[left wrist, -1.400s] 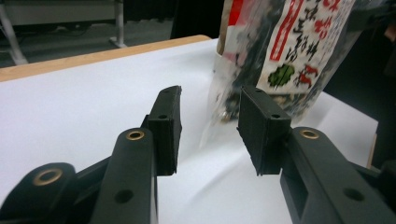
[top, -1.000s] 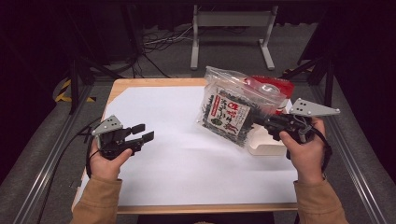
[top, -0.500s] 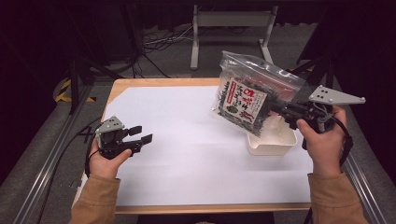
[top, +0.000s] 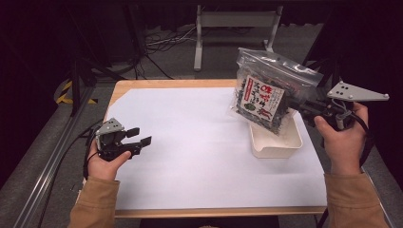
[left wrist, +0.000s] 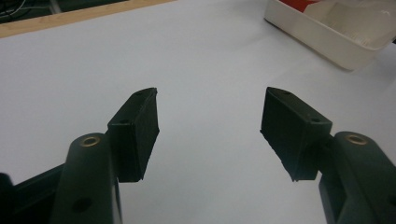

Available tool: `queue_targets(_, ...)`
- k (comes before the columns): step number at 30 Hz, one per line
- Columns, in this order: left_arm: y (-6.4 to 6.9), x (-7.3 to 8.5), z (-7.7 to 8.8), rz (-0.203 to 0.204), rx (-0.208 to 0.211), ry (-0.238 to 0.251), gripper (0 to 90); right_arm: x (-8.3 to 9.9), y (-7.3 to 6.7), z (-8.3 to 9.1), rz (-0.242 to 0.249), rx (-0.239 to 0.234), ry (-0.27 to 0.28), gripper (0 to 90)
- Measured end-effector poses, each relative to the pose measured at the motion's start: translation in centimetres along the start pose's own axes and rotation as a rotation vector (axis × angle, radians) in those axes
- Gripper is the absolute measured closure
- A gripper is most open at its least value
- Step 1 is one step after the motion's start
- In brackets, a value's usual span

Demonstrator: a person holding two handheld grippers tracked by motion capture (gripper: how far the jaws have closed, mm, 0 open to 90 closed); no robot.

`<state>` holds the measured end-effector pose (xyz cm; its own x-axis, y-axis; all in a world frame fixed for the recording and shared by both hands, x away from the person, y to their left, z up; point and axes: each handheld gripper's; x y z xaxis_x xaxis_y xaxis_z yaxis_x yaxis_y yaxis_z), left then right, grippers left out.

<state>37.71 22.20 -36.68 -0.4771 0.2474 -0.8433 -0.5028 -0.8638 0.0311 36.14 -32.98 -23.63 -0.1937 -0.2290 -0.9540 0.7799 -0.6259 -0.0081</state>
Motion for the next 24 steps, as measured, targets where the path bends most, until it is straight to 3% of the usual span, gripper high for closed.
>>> queue_targets(14,-0.5,0.4,-0.4,0.001,-0.023,-0.032,35.2,0.7,1.1,0.8,0.005,0.091,-0.039,80.7)
queue_targets(24,-0.6,0.5,-0.5,0.007,-0.025,-0.04,34.9,1.1,1.6,1.1,-0.024,0.145,-0.084,80.6)
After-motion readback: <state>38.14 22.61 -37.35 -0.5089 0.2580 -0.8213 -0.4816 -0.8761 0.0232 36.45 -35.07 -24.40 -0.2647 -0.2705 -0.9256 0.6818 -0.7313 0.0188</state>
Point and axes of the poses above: each handheld gripper's, and its own axes: z roughly backward along the jaws, x roughly out of its underside, y roughly to its right, and after that the axes turned 13 degrees about -x, right-handed
